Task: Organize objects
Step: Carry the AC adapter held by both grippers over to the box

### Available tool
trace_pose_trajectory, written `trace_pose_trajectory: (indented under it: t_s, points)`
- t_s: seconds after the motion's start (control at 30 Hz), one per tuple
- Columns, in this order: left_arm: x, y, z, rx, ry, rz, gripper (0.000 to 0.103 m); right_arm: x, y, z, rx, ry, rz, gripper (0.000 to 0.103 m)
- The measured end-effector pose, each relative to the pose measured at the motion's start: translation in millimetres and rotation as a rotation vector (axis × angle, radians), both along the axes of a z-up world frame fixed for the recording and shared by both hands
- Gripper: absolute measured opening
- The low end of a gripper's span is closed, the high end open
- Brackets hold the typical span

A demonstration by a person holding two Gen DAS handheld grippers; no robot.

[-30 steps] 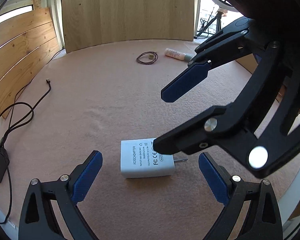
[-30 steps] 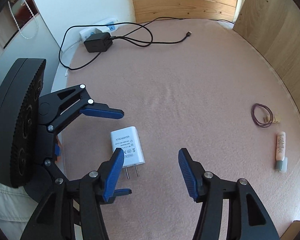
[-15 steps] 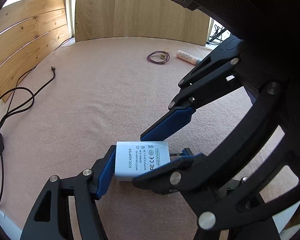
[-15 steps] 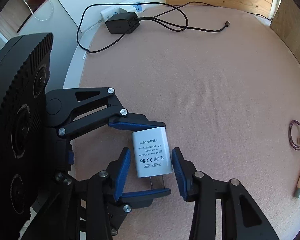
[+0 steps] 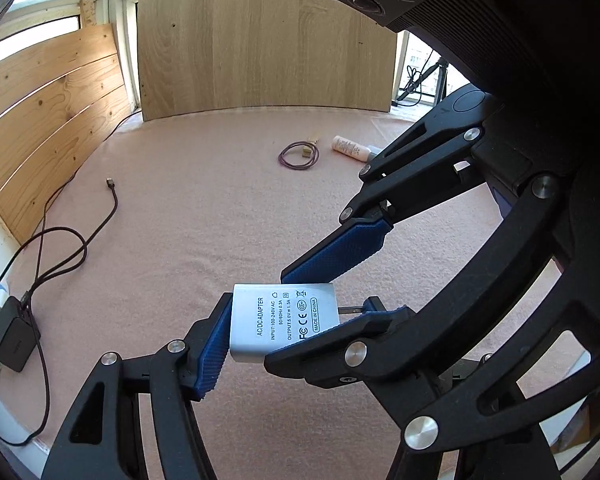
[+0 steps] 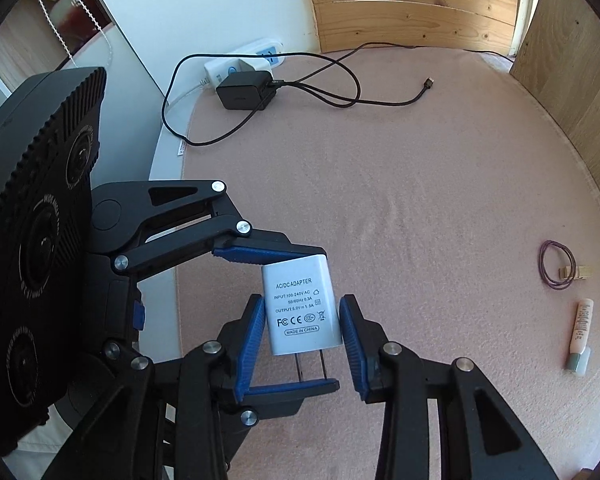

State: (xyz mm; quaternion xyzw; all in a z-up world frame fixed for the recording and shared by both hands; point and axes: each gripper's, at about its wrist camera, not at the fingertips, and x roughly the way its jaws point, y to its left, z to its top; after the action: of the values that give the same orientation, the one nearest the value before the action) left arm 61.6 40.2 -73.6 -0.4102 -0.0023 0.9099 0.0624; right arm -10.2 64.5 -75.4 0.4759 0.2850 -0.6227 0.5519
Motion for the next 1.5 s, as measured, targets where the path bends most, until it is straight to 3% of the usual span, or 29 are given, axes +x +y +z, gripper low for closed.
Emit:
trace_pose_trajectory:
  t_s: [0.23,0.67,1.5]
  points:
    - [-2.0,-13.5,29.2,0.001,0.043,-0.078,0.067,5.9,-4.4,31.1,-0.002,0.051,-0.067,0.035]
    - [-9.8,-39.6,48.6,0.066,0.065,-0.326,0.067,3.8,-16.7,48.0,0.095,0.072,-0.318,0.035]
    - [-13.6,-67.3,23.0,0.089,0.04,-0.342,0.067,-6.3,-33.9,30.9,0.129,0.02,-0.368,0.035]
